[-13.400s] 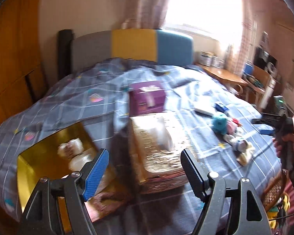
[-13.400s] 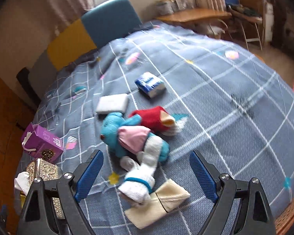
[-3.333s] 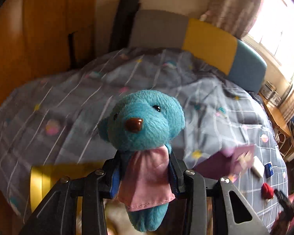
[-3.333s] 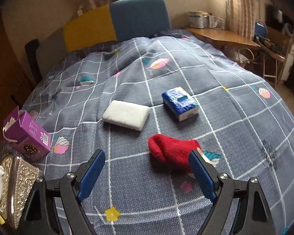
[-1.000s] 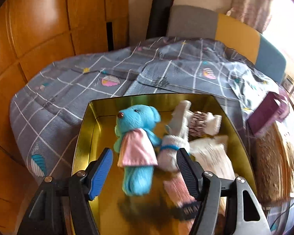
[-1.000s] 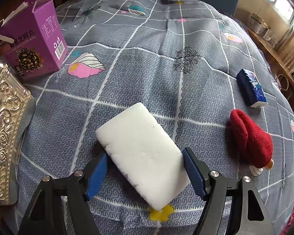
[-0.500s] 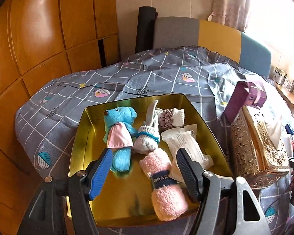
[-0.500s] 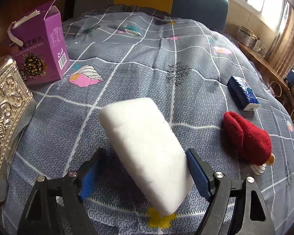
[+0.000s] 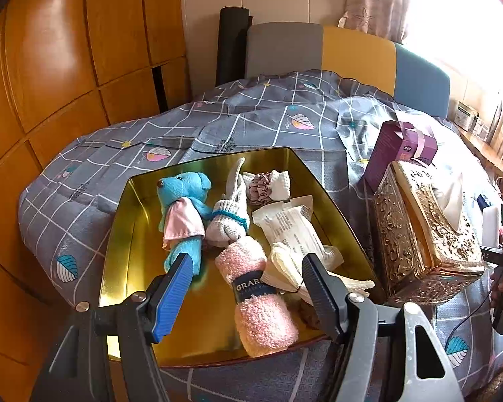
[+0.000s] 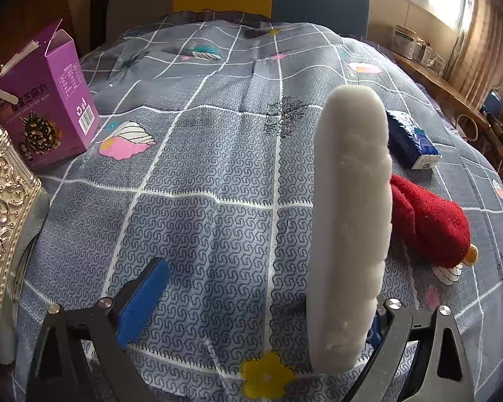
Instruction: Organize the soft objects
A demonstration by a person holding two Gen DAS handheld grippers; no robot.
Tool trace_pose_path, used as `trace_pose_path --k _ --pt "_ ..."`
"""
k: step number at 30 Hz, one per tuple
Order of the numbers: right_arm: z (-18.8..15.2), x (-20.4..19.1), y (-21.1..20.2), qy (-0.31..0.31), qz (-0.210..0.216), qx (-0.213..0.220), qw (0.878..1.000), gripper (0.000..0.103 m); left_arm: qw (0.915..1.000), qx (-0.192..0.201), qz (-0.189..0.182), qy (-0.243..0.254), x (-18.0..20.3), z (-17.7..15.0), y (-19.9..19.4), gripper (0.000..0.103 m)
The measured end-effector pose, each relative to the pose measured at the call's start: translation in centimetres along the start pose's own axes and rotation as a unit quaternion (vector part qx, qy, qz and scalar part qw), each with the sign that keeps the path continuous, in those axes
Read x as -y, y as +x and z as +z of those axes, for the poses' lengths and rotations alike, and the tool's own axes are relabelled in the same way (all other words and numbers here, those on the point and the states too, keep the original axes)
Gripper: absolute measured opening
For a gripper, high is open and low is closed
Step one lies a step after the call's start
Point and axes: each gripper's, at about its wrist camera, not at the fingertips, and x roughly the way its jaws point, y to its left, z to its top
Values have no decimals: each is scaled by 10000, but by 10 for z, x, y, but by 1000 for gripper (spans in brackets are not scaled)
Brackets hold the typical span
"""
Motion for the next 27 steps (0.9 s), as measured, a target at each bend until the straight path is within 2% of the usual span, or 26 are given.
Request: trace_pose_path --k 3,6,7,9,10,12,13,15,18,20,21,24,27 --pt "8 3 1 -43 42 -79 10000 93 10000 -41 -69 -7 1 -1 2 68" --pt "15 15 -1 117 76 -196 9997 76 9998 -95 -161 -1 3 -3 4 68" --pt "16 20 -1 219 91 -240 9994 67 9998 -117 -184 -12 3 -4 6 68" --pt "17 31 -3 401 120 -349 9985 58 9996 -161 -228 -15 4 -5 8 68" --pt "17 33 -3 372 33 -394 9985 45 9995 -180 -242 -17 5 -6 8 68" --pt "16 37 -4 339 63 -429 9985 34 9994 -225 -275 -10 7 -9 10 68" --pt "16 38 -4 339 82 -431 9985 33 9992 -251 -295 -9 8 -10 11 68" --pt "16 40 -4 409 124 -419 9982 32 9990 -292 -328 10 10 -12 10 68" --pt "18 51 -4 851 540 -477 9938 42 9989 -317 -355 39 12 -15 9 68" --pt "20 59 -5 1142 748 -575 9890 68 9988 -334 -367 45 13 -16 10 68" --pt "18 62 -6 1237 741 -587 9878 72 9987 -344 -372 34 13 -15 10 68" --pt "17 73 -6 1622 998 -666 9794 74 9985 -370 -395 35 15 -16 11 68" --pt "19 80 -7 1998 1196 -550 9710 80 9982 -425 -413 46 16 -18 13 68"
